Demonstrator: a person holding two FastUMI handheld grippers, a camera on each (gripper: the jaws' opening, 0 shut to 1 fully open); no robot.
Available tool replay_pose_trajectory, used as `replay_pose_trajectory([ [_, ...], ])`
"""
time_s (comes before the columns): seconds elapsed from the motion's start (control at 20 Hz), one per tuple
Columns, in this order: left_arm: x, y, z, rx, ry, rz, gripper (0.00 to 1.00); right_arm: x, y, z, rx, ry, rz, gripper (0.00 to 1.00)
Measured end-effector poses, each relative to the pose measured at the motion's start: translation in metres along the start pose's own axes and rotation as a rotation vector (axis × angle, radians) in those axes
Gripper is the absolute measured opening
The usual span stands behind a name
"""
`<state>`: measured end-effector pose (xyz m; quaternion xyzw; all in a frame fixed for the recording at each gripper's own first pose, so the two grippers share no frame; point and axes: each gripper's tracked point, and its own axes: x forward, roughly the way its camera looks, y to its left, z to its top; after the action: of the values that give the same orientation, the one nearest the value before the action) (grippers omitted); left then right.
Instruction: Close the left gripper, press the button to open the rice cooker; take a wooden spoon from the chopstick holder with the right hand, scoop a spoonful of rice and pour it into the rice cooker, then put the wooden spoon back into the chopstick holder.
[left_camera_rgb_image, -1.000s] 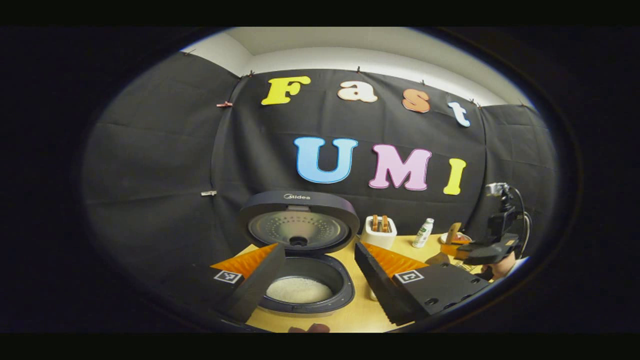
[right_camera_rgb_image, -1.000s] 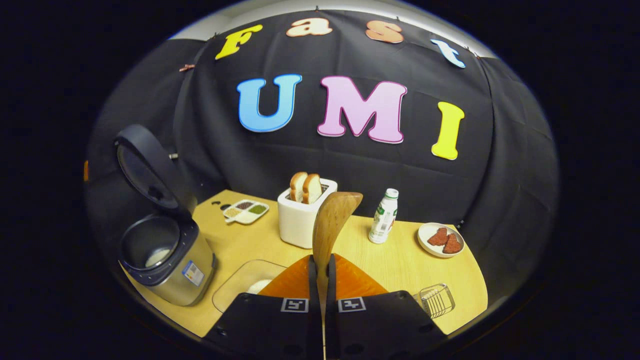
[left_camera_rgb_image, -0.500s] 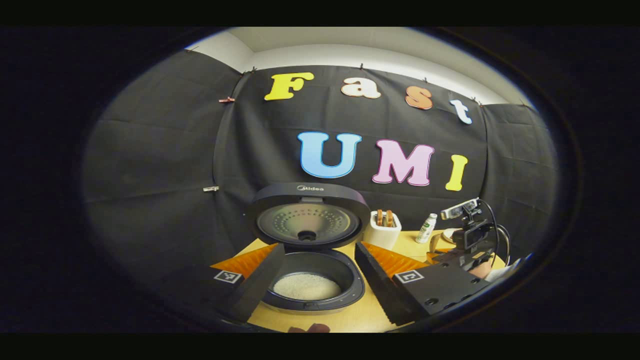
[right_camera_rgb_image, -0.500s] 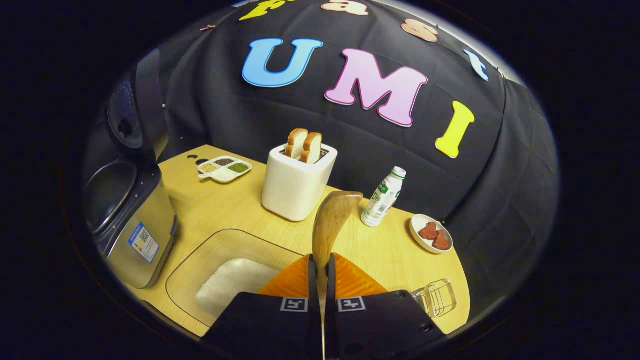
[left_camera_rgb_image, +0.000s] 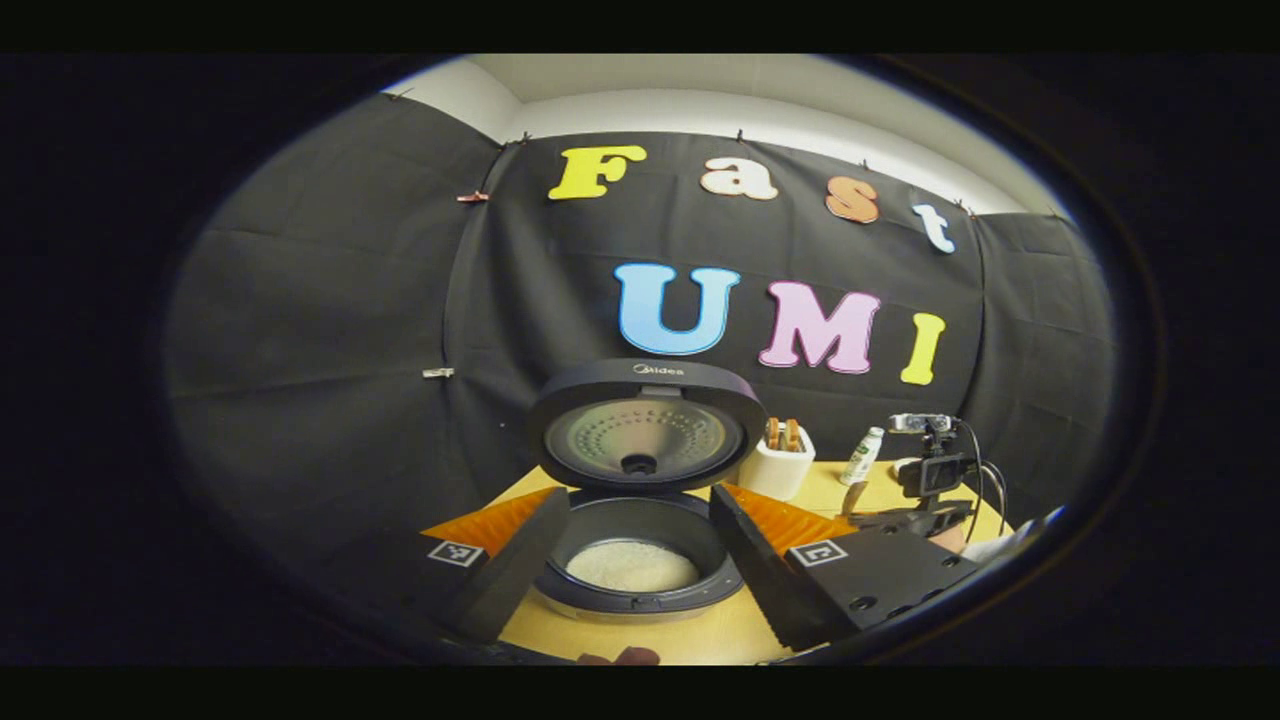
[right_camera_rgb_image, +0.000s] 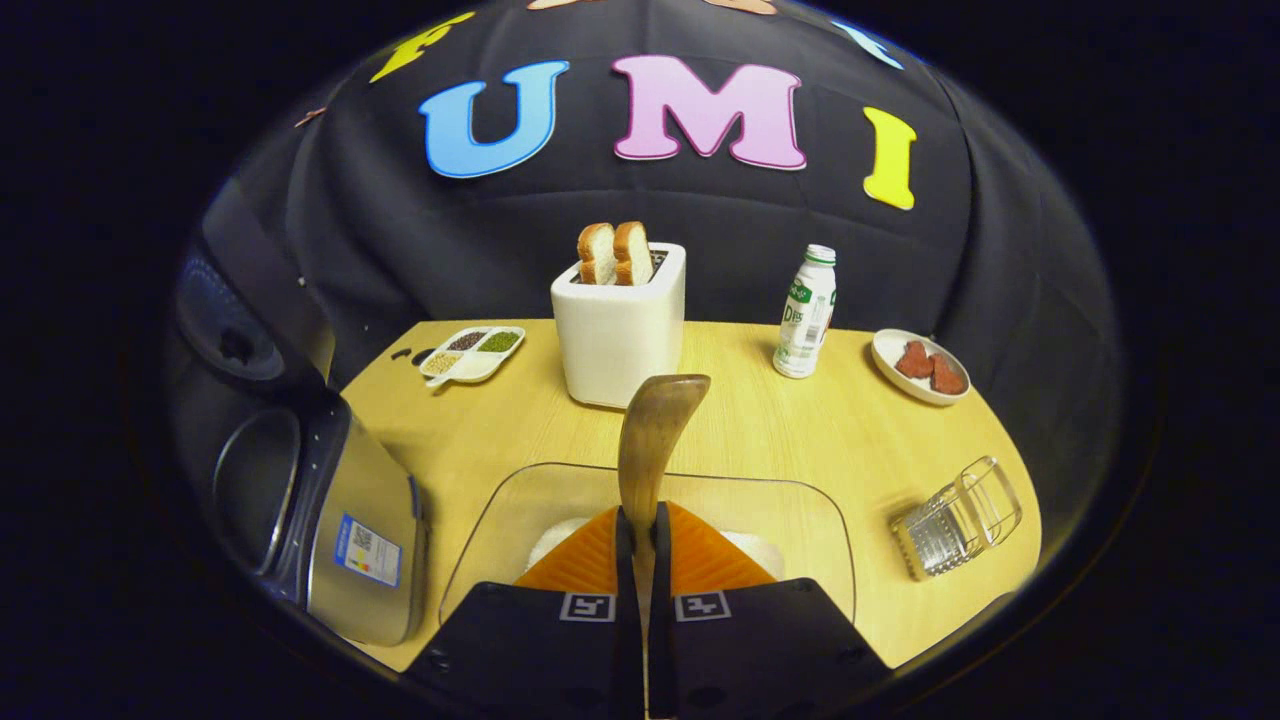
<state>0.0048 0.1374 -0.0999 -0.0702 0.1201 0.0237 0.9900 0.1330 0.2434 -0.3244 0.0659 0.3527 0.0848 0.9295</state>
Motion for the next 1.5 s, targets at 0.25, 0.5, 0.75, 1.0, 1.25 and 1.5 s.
replay_pose_trajectory([
  [0.25, -0.004, 0.002, 0.001, -0.005, -0.008, 0.012, 0.92, 0.005, -0.024, -0.003, 0.358, 0.044, 0.036, 0.07],
  [0.5, -0.007, 0.001, 0.002, -0.001, -0.018, 0.013, 0.92, -0.004, -0.049, -0.005, 0.561, 0.044, 0.053, 0.07],
  [0.75, -0.011, 0.0, 0.005, -0.009, -0.03, 0.021, 0.92, -0.018, -0.062, 0.011, 0.694, 0.01, 0.121, 0.07],
  [1.0, -0.018, 0.0, 0.007, -0.013, -0.04, 0.038, 0.95, -0.033, -0.074, 0.027, 0.829, -0.01, 0.157, 0.07],
  [1.25, -0.027, 0.005, 0.007, -0.015, -0.051, 0.062, 0.95, -0.054, -0.067, 0.05, 0.897, -0.011, 0.234, 0.07],
  [1.5, -0.034, 0.011, 0.007, -0.024, -0.06, 0.087, 0.95, -0.08, -0.036, 0.067, 0.985, 0.026, 0.34, 0.07],
])
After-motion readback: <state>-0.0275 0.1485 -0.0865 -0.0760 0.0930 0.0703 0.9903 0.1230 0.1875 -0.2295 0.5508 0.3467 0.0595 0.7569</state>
